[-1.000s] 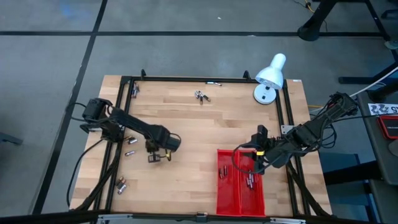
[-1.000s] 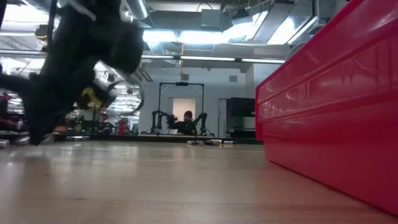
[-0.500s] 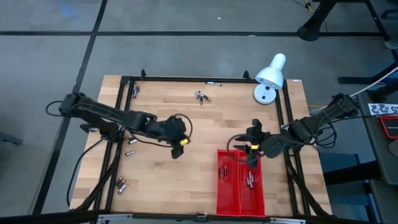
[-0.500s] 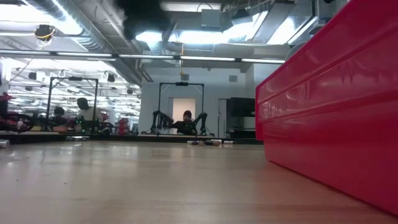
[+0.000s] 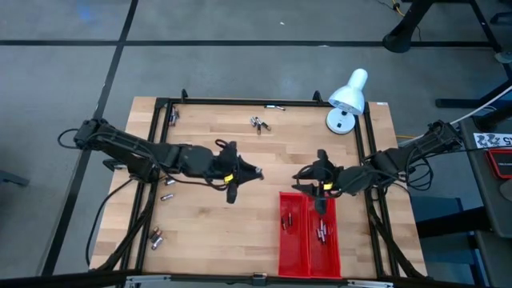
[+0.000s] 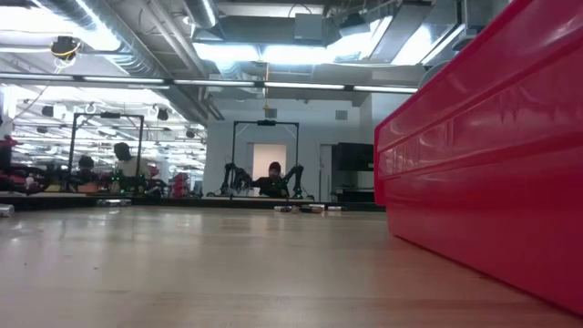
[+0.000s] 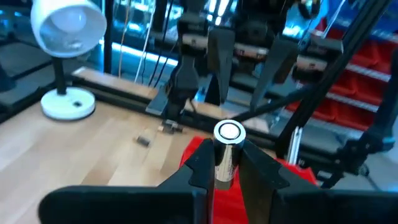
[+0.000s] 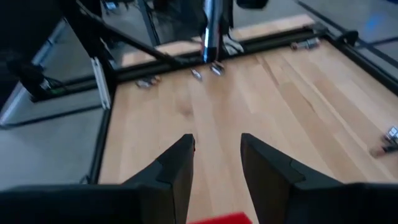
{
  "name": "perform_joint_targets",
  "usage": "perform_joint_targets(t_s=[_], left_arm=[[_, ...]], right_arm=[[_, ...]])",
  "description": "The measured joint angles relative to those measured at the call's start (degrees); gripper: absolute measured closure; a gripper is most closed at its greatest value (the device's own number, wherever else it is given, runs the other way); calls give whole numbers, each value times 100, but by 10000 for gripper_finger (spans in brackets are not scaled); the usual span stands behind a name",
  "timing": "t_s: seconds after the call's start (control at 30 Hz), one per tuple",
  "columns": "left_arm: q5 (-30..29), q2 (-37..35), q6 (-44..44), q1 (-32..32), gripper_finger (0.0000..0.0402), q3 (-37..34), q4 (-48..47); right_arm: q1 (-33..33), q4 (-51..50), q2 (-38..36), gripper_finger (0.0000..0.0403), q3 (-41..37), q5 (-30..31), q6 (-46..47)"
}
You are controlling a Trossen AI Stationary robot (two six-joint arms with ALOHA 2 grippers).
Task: Sort batteries
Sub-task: Put the silver battery into the right red bin
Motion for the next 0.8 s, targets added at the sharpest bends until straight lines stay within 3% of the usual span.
perform_joint_targets(t_s=[0.4, 0.53, 0.63, 0.8], left_arm=[[348, 101, 296, -26, 356, 0, 1137], [762, 238, 298, -24, 352, 0, 1477], [1153, 379, 361, -26, 354, -39, 1994], [1254, 538, 123, -18, 353, -688, 3571]], right_arm=[[0, 1398, 531, 269, -2, 0, -544], [0, 1671, 561, 269, -2, 7, -556], [0, 1718, 561, 269, -3, 104, -555], [0, 1825, 561, 269, -4, 120, -543]])
